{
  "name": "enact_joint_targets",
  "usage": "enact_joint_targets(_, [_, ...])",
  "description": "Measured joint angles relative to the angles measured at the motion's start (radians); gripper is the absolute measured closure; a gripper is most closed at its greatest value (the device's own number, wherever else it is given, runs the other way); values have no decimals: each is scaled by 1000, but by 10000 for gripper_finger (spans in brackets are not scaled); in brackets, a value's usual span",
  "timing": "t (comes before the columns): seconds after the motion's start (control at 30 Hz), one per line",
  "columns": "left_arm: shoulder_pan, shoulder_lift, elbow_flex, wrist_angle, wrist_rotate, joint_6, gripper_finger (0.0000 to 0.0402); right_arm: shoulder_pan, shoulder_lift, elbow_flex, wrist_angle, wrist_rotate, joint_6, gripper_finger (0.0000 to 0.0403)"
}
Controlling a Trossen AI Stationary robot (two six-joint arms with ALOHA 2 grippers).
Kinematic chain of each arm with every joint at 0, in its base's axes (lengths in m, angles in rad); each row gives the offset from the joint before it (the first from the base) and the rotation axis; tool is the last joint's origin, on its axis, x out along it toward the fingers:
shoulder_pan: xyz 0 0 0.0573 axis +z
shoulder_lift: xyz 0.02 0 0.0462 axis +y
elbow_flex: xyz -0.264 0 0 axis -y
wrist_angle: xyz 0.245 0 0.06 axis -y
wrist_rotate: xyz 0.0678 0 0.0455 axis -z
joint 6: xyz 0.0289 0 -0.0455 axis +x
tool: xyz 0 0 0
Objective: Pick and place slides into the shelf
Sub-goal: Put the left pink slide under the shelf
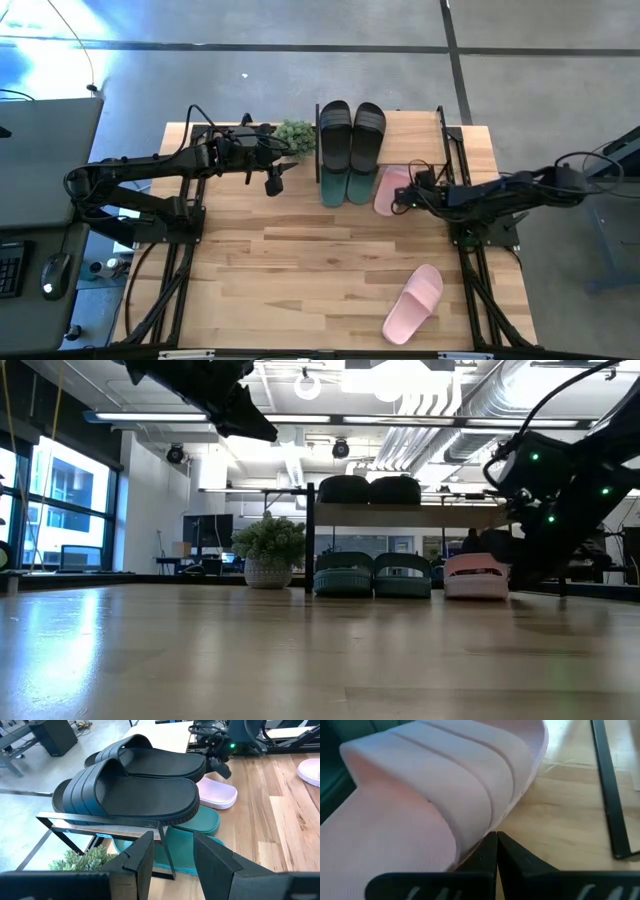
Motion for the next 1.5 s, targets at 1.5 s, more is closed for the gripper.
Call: enact_joint_targets(1.5, [0, 0, 0, 0, 0, 0, 279, -23, 192, 0, 266, 84, -95, 403])
